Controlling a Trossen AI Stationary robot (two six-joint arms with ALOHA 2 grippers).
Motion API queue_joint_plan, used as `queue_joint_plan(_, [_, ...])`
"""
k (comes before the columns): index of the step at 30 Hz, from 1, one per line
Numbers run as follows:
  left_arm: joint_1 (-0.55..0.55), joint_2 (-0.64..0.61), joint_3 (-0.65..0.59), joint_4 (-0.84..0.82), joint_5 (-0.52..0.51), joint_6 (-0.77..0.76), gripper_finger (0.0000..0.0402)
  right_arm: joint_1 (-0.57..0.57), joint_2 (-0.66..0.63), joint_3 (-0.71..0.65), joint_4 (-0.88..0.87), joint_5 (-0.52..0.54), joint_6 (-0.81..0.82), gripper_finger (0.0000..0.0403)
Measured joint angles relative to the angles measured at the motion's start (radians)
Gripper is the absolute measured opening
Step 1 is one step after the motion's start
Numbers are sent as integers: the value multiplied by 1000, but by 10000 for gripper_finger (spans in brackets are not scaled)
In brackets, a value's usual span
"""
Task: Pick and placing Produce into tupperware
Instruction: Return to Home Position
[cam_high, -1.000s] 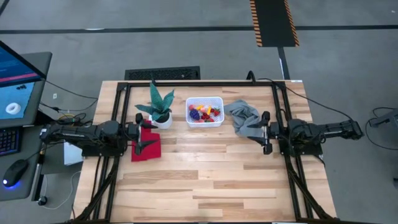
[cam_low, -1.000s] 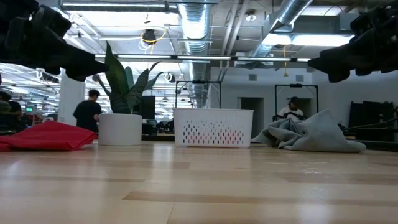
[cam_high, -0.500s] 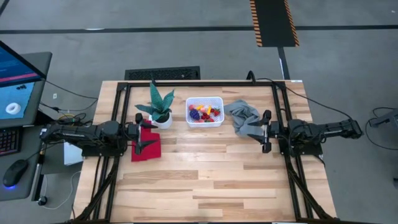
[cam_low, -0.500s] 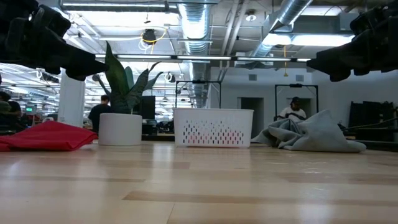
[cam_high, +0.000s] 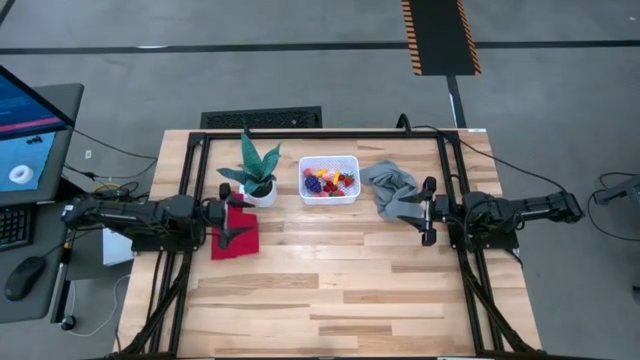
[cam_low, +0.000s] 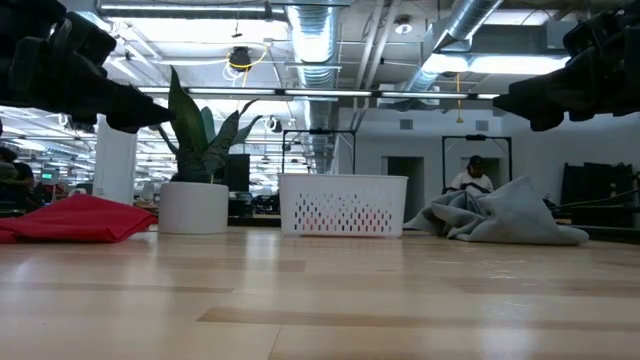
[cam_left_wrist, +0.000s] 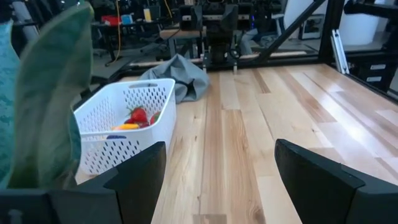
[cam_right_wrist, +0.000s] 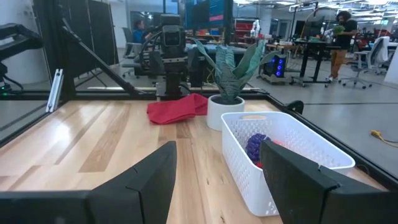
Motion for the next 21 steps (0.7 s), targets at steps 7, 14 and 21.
queue_joint_plan(7, [0,56,0,-1,2,-44,293,0,0,0,0,0,0,255])
queue_joint_plan(14, [0,93,0,0,2,-40,293,0,0,0,0,0,0,255])
queue_joint_plan(21, [0,93,0,0,2,-32,293,0,0,0,0,-1,0,255])
